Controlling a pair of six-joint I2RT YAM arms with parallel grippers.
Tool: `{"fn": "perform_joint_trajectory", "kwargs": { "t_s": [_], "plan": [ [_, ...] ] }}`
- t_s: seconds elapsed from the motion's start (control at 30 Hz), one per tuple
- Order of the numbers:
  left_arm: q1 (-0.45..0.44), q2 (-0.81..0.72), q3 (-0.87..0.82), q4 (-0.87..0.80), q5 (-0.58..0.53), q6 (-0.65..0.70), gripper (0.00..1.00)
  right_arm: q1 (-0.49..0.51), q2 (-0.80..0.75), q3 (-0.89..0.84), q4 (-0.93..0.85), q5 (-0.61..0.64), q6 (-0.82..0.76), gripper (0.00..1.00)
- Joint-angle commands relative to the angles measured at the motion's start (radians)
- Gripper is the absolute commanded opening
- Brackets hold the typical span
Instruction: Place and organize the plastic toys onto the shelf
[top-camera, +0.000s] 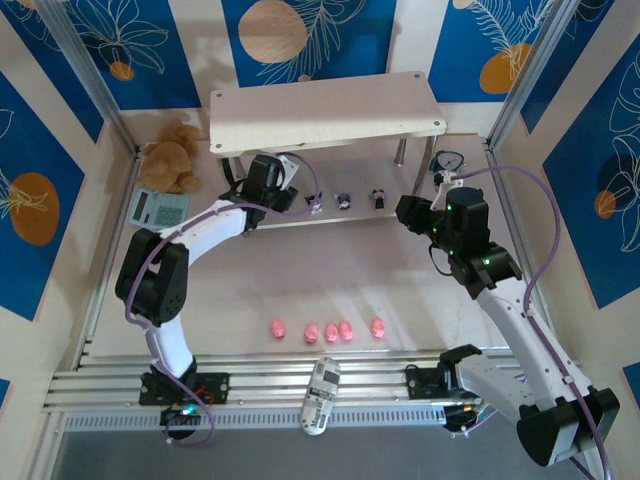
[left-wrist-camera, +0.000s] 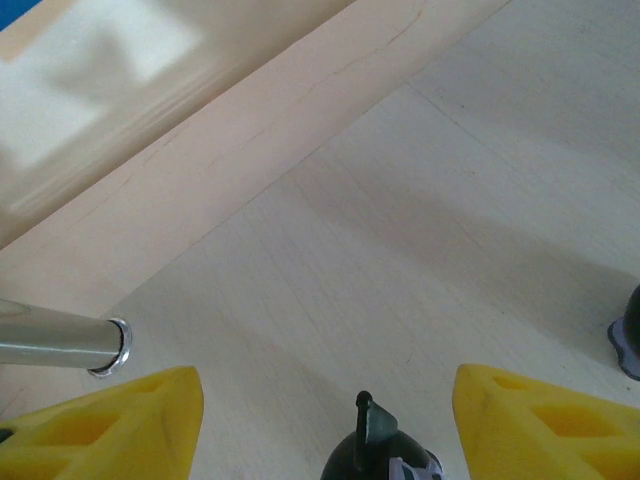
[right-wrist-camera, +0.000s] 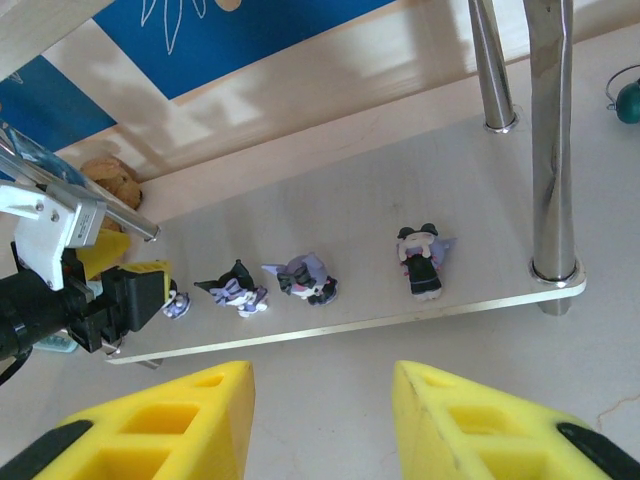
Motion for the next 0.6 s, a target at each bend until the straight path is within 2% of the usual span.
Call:
{"fn": "perform_joint_trajectory", "kwargs": {
  "t_s": [0.0, 0.57],
  "plan": [
    [0.013, 0.015, 0.018, -0.002, 0.003, 0.002, 0.66, -0.006, -0.012, -0.013, 0.024, -0.015, 0.013, 0.42],
    [0.025, 0.015, 0.016, -0.026, 0.074, 0.023, 0.61, -0.007, -0.012, 0.001, 0.021, -0.014, 0.01, 0.42]
  ]
}}
